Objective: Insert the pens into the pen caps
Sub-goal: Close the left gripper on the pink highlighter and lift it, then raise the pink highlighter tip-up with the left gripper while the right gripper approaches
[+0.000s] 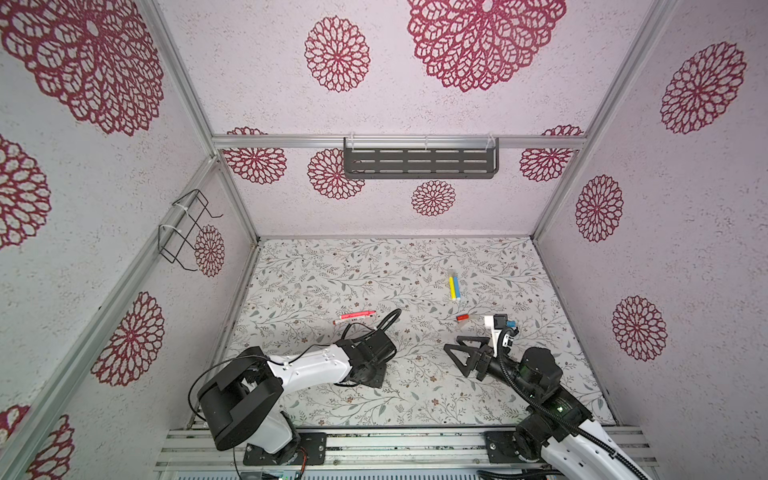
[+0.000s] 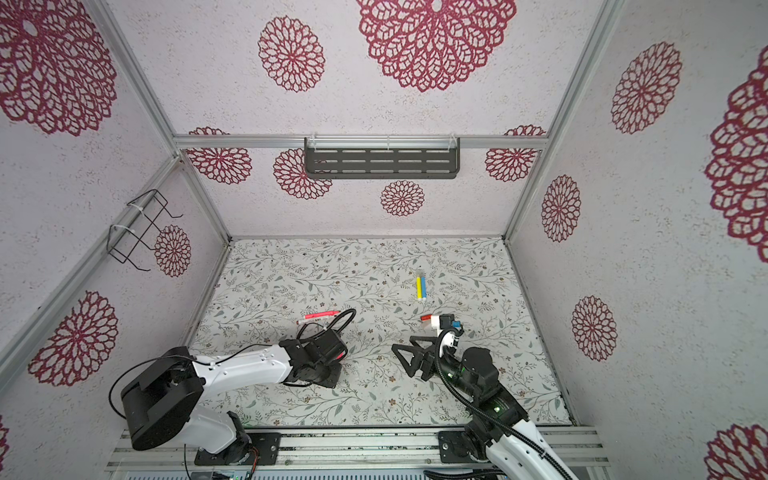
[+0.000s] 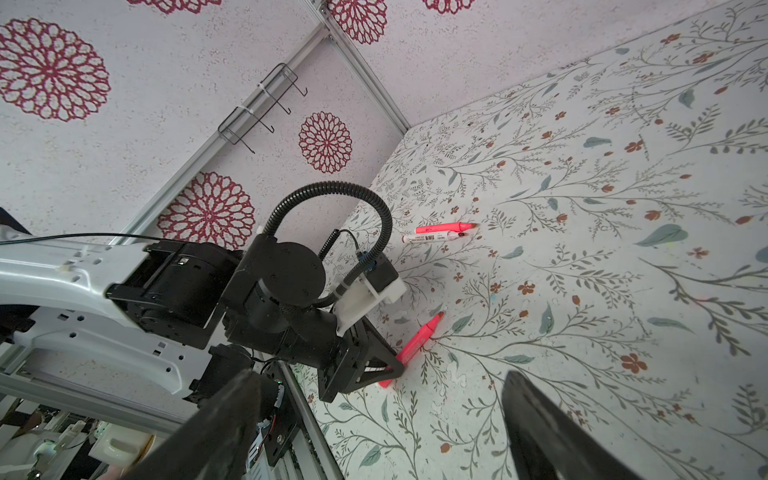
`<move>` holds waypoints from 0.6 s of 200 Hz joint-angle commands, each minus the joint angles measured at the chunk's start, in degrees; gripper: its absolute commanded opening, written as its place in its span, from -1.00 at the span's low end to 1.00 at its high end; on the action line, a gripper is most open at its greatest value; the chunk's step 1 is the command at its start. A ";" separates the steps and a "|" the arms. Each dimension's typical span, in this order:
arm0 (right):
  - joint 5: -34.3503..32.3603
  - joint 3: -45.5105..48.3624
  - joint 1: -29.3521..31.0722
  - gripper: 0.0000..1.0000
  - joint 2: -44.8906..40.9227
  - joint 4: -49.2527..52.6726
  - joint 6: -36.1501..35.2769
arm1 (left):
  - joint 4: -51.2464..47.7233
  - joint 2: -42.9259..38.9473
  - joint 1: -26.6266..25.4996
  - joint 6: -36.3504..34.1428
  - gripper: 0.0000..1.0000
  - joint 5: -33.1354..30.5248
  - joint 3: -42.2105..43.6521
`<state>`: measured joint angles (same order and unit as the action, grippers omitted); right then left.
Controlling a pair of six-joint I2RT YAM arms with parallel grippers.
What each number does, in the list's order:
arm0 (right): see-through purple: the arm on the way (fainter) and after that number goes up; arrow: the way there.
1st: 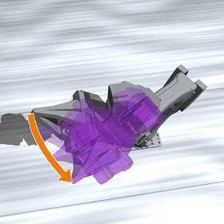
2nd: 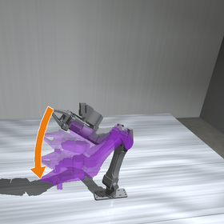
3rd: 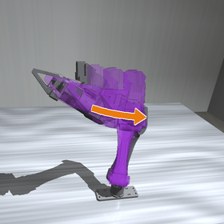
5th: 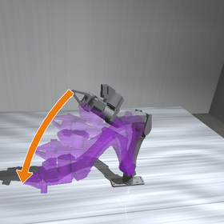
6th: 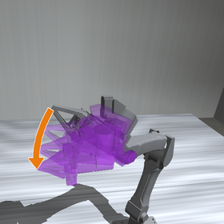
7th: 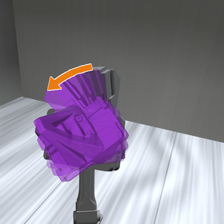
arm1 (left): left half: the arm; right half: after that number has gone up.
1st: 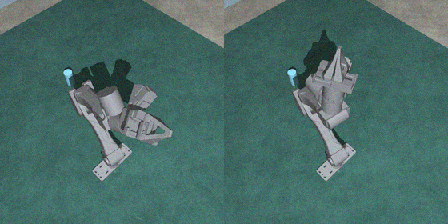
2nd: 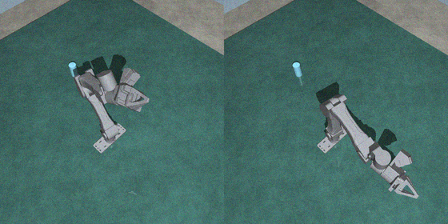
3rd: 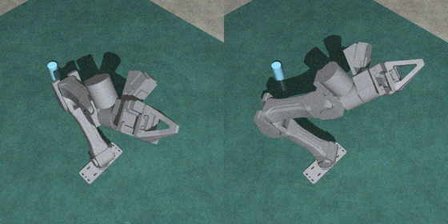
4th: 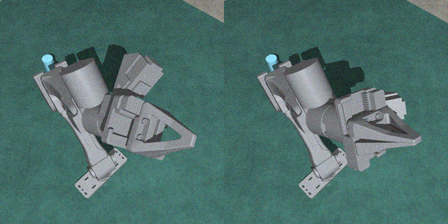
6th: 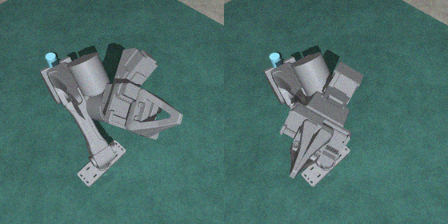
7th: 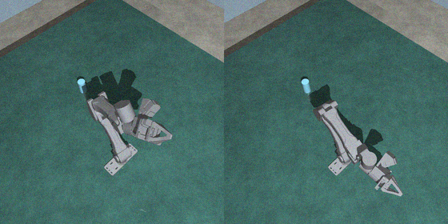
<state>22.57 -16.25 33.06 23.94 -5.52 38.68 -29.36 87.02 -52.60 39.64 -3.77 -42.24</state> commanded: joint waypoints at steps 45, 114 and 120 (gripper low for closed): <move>-3.76 0.30 0.25 0.83 2.29 1.03 0.96 | -0.47 -0.98 -1.56 1.94 -0.84 -1.01 3.19; 1.14 3.51 3.36 0.83 14.72 -13.54 5.62 | 23.12 -24.40 -6.30 4.15 -0.80 -1.43 14.74; 0.82 3.45 4.26 0.82 16.12 -14.80 5.62 | 24.07 -25.34 -6.31 4.41 -0.80 -1.43 15.43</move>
<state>22.48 -12.60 34.72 36.51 -11.25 42.19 -15.64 65.01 -58.72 41.56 -5.04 -30.04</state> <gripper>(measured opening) 0.916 0.167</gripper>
